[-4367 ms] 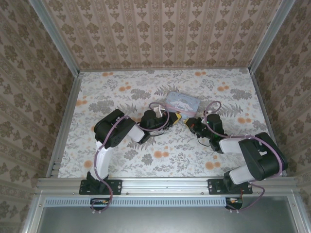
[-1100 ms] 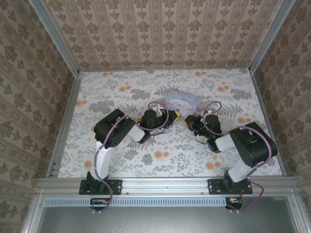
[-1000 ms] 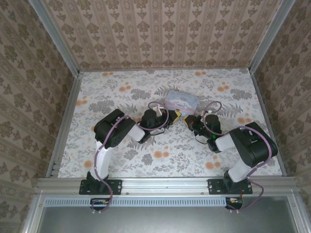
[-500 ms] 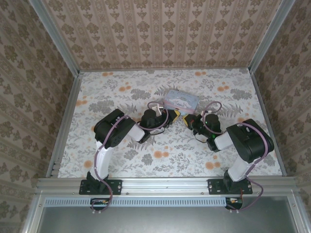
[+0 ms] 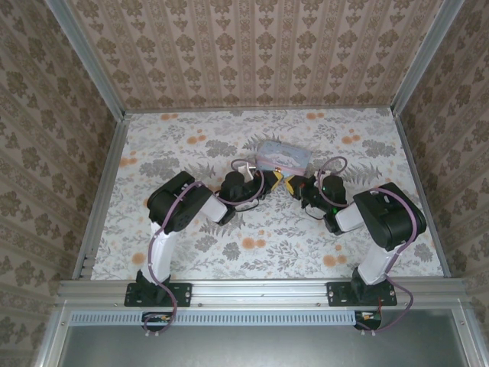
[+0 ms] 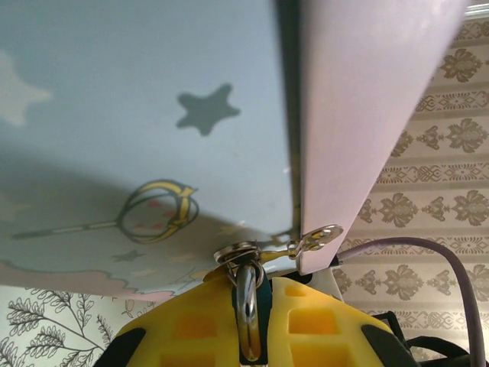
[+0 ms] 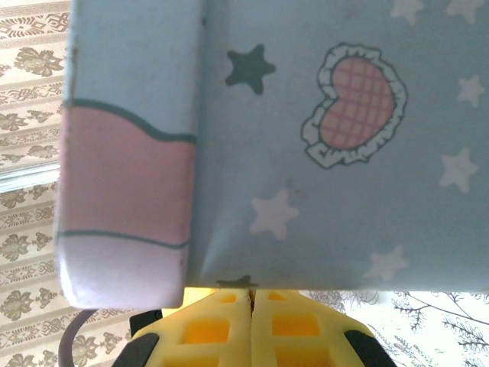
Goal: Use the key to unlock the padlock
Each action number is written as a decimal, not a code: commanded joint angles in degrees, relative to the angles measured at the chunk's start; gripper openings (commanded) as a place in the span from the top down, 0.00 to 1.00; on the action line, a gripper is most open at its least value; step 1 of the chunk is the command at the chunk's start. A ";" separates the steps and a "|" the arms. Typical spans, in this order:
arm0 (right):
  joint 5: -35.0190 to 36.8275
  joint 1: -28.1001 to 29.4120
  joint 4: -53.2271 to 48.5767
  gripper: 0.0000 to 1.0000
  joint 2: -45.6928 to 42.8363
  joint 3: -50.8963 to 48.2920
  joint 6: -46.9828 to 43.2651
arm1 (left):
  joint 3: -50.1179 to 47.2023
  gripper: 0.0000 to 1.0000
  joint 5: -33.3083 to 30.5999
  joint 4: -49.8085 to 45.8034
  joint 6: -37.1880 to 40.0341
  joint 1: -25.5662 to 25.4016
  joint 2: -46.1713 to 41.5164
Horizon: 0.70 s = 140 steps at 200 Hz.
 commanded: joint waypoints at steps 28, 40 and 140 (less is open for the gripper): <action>-4.34 1.30 4.05 1.00 0.91 4.02 -1.36 | 1.07 1.00 6.13 0.35 1.12 -2.16 0.67; -4.25 1.87 3.62 1.00 1.75 5.15 -1.83 | 1.64 1.00 6.38 -0.05 1.12 -2.33 1.12; -3.90 -0.01 -14.71 0.42 -6.16 4.27 -15.24 | -2.06 1.00 3.20 0.29 4.20 1.24 2.50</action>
